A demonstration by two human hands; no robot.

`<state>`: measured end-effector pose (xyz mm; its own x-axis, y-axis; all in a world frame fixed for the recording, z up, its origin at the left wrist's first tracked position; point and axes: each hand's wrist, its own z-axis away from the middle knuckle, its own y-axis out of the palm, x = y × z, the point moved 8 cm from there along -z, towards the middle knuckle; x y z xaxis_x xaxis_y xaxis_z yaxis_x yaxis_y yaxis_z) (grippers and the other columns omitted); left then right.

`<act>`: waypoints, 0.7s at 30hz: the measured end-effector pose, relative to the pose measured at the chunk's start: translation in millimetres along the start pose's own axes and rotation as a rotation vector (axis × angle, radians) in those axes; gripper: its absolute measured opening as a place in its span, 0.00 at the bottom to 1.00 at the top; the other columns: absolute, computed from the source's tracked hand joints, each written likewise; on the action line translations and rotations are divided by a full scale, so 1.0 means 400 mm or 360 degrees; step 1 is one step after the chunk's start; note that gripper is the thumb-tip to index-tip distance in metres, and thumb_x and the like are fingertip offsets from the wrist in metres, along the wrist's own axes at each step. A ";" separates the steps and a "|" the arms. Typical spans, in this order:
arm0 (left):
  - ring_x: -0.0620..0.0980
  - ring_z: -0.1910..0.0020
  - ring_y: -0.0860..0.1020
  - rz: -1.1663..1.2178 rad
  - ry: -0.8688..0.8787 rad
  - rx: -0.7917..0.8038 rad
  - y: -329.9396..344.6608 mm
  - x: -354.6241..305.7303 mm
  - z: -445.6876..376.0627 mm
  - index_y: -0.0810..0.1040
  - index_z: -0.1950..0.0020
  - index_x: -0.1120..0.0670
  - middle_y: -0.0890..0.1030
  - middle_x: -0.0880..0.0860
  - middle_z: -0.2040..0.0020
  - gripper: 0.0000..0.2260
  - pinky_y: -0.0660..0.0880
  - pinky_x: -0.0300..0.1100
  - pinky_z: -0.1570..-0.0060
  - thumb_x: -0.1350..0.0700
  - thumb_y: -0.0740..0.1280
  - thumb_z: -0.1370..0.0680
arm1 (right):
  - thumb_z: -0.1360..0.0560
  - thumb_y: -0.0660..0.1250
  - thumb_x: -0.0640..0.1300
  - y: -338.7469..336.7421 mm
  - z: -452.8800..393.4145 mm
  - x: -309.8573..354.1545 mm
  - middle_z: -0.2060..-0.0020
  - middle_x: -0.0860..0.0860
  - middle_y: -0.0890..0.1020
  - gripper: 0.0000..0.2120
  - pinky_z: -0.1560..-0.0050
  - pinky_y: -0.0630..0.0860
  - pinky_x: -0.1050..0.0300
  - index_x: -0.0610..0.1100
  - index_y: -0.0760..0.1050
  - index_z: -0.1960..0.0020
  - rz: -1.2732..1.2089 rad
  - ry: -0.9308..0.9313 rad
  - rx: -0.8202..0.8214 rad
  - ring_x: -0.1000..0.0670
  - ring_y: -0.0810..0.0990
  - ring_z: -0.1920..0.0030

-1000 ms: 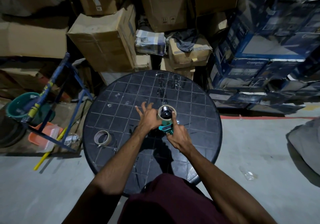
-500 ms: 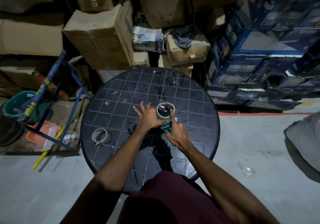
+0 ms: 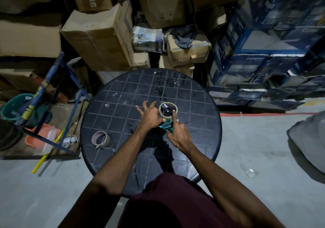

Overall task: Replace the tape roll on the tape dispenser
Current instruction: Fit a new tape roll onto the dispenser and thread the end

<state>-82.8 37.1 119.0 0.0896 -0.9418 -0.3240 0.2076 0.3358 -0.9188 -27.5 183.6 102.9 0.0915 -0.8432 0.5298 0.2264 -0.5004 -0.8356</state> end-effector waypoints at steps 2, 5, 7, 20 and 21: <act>0.62 0.21 0.43 -0.0014 0.0015 0.0022 -0.008 0.002 0.000 0.85 0.51 0.51 0.59 0.54 0.20 0.14 0.33 0.75 0.32 0.42 0.74 0.29 | 0.26 0.65 0.41 0.001 -0.005 0.002 0.59 0.44 0.79 0.47 0.62 0.72 0.55 0.46 0.38 0.17 0.0000 0.0004 -0.0002 0.47 0.74 0.63; 0.62 0.21 0.43 -0.0027 0.0002 0.0032 -0.013 0.005 0.002 0.85 0.51 0.52 0.59 0.56 0.20 0.13 0.34 0.76 0.33 0.45 0.70 0.29 | 0.26 0.65 0.41 0.004 -0.011 0.002 0.60 0.45 0.77 0.47 0.63 0.72 0.55 0.46 0.38 0.17 -0.0017 0.0008 -0.0004 0.46 0.76 0.63; 0.63 0.21 0.44 -0.0104 -0.0011 0.0021 -0.017 0.000 0.005 0.85 0.54 0.53 0.60 0.56 0.20 0.12 0.35 0.77 0.33 0.46 0.68 0.30 | 0.26 0.65 0.41 0.005 -0.011 0.003 0.61 0.46 0.76 0.47 0.64 0.72 0.55 0.46 0.38 0.17 -0.0013 0.0021 -0.0001 0.46 0.76 0.63; 0.65 0.22 0.48 -0.0077 -0.0089 -0.0226 -0.040 -0.013 0.015 0.82 0.59 0.58 0.65 0.59 0.23 0.09 0.38 0.78 0.33 0.52 0.71 0.30 | 0.26 0.65 0.40 0.006 -0.018 0.009 0.62 0.47 0.75 0.46 0.64 0.74 0.53 0.44 0.39 0.17 -0.0002 0.0007 -0.0025 0.46 0.76 0.64; 0.65 0.22 0.48 -0.0073 -0.0089 -0.0237 -0.041 -0.012 0.016 0.82 0.59 0.58 0.65 0.59 0.23 0.09 0.39 0.78 0.33 0.53 0.71 0.30 | 0.26 0.65 0.40 0.006 -0.019 0.011 0.62 0.47 0.75 0.46 0.64 0.74 0.53 0.44 0.39 0.17 0.0003 0.0001 -0.0026 0.46 0.76 0.64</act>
<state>-80.3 36.3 137.1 0.1384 -0.9525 -0.2714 0.0666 0.2824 -0.9570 -33.9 177.2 102.3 0.0911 -0.8444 0.5279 0.2102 -0.5018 -0.8390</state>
